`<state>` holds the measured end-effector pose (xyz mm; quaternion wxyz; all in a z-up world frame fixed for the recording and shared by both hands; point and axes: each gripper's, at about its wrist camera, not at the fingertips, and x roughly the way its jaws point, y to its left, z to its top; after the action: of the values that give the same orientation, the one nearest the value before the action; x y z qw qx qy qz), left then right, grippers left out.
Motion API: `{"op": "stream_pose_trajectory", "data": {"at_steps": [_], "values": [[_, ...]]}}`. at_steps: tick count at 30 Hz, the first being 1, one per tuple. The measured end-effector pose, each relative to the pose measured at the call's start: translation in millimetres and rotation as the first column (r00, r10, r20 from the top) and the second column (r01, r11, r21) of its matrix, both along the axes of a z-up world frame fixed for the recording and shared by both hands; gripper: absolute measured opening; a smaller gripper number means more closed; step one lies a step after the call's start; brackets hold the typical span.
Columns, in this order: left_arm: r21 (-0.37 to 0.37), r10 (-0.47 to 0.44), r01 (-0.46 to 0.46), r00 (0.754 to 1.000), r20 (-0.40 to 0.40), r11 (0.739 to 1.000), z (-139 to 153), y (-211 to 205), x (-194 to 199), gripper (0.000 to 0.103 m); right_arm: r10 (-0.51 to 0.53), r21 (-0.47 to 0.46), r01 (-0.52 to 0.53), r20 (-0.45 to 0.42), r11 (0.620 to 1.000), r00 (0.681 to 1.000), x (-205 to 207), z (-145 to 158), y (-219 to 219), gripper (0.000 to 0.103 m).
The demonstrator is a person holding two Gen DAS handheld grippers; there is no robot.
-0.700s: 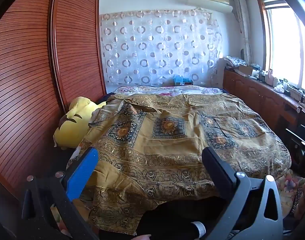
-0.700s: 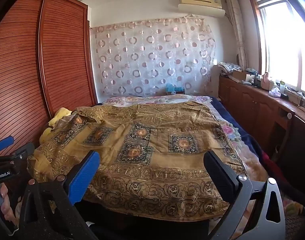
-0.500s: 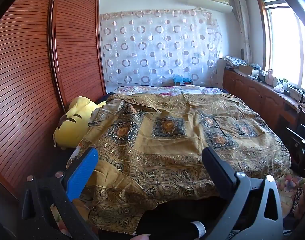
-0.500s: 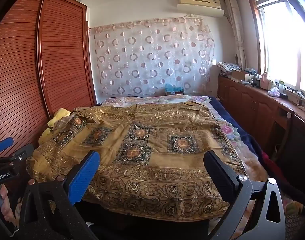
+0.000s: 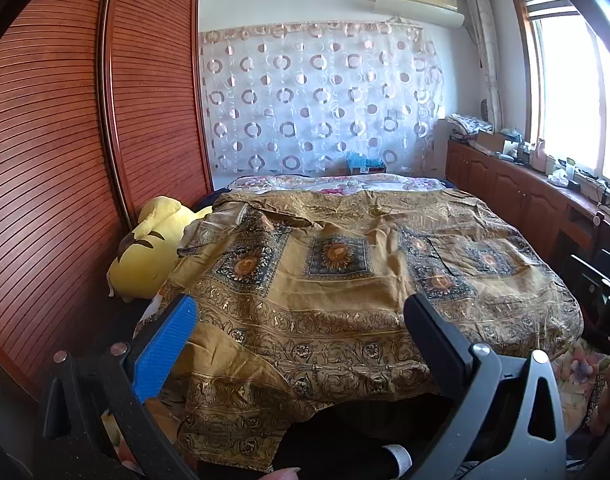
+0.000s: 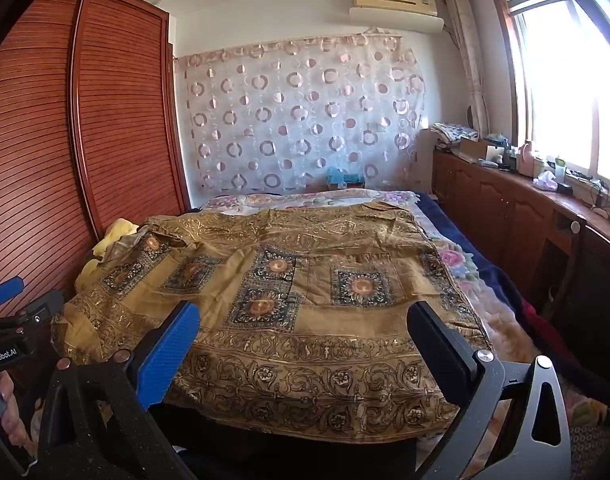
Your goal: Fold small clothes
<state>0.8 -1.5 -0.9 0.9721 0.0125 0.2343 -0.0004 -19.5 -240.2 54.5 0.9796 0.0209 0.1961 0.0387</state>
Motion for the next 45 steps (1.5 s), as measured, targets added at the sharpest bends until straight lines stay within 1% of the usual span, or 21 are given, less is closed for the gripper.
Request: {"op": "stream_pose_trajectory", "data": {"at_steps": [7,45], "values": [[-0.001,-0.001,0.001,1.000,0.018,1.000,2.6,3.5,-5.1,0.103,0.004,0.002,-0.004,0.003,1.000,1.000,-0.5,-0.1,-2.5,0.103],[0.002,-0.002,0.002,1.000,0.017,1.000,3.1,2.5,-5.1,0.103,0.011,-0.003,-0.011,0.013,1.000,1.000,1.1,-2.6,1.8,0.103]]}}
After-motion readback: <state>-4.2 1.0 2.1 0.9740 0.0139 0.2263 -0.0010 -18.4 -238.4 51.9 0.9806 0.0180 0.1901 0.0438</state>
